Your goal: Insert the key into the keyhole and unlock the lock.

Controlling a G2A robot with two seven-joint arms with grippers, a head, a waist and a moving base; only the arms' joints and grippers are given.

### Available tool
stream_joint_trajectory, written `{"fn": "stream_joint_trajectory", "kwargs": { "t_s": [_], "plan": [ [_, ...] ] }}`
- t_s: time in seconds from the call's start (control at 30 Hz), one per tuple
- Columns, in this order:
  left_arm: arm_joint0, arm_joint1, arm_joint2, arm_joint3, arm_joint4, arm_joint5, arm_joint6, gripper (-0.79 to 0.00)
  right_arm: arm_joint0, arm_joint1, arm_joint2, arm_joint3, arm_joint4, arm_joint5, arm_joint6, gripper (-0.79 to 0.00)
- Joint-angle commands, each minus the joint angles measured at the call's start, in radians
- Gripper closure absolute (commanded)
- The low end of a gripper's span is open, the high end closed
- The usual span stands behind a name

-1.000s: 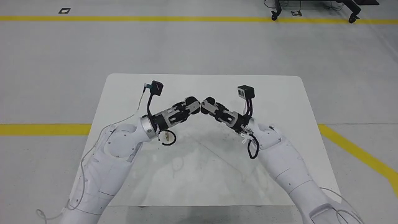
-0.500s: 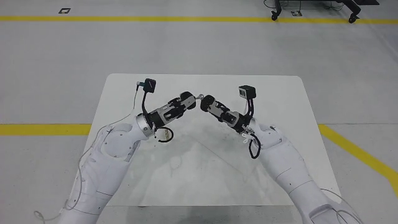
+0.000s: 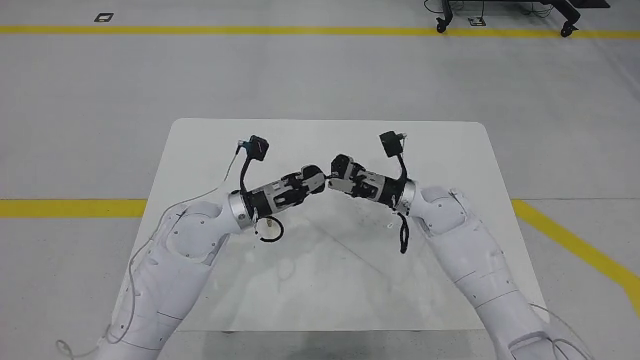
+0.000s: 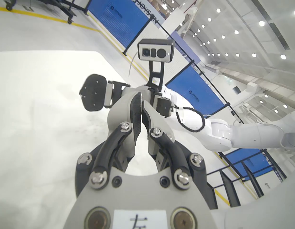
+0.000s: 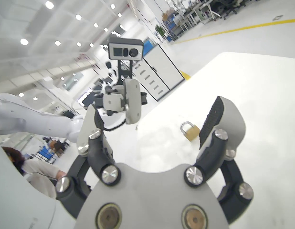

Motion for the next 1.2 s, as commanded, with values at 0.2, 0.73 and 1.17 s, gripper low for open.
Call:
{"fn": "stream_joint_trajectory", "kwargs": {
  "t_s": [0.2,0.73,1.17],
  "plan": [
    [-0.023,0.007,0.021,0.007,0.009,0.010,-0.103,0.000,-0.049,0.048,0.059,-0.068,0.300,0.099,0.334,-0.348],
    [-0.040,0.015,0.038,0.018,-0.015,0.006,-0.137,0.000,-0.026,0.074,-0.008,-0.035,0.423,0.131,0.375,-0.185],
    [-0.042,0.021,0.048,0.014,0.009,-0.003,-0.118,-0.785,-0.020,0.089,-0.041,-0.027,0.444,0.121,0.366,0.000]
  ]
}}
